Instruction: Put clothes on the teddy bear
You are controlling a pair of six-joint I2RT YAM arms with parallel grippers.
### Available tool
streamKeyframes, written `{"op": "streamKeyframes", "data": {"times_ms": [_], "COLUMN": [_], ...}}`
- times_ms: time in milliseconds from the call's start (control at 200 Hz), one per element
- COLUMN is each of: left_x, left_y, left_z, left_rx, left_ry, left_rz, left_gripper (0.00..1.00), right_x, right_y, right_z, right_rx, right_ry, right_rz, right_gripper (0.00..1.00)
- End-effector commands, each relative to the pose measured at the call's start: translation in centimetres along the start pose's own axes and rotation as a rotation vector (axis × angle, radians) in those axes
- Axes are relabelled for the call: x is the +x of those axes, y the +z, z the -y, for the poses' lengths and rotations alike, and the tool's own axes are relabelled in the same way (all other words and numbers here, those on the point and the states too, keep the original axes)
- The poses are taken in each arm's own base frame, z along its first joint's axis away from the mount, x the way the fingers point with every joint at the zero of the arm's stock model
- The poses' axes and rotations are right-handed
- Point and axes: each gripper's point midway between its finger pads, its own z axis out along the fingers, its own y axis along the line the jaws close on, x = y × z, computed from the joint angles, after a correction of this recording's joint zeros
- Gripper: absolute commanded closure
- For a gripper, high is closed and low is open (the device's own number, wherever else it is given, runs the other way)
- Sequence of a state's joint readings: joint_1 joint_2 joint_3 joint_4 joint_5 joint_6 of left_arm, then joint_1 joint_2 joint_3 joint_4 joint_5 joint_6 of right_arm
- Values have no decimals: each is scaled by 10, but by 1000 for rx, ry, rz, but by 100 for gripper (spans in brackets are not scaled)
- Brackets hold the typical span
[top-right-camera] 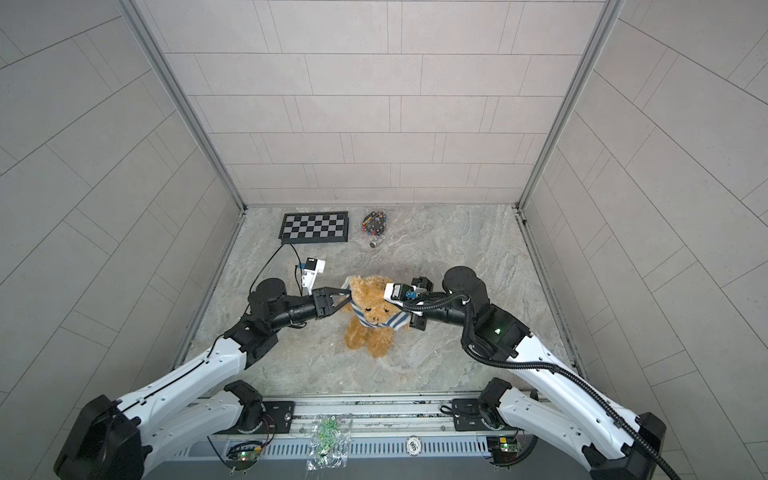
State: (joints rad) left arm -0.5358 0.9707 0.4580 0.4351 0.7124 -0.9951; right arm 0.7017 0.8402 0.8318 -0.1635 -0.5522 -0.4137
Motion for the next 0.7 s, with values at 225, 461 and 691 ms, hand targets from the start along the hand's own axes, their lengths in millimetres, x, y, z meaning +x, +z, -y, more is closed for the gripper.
{"op": "streamKeyframes", "data": {"times_ms": [225, 461, 691], "left_x": [-38, -67, -54], "left_y": [0, 11, 40], "left_z": [-8, -31, -56], "left_rx": [-144, -368, -444], "left_ry": [120, 302, 362], "left_rz": [104, 120, 43], "left_gripper": [100, 100, 100], "right_x": [5, 33, 61], "right_y": [-6, -3, 8], "right_z": [17, 21, 32], "right_rx": [142, 187, 250], "right_ry": [-18, 80, 147], "right_rz": [16, -74, -168], "right_gripper": [64, 47, 45]}}
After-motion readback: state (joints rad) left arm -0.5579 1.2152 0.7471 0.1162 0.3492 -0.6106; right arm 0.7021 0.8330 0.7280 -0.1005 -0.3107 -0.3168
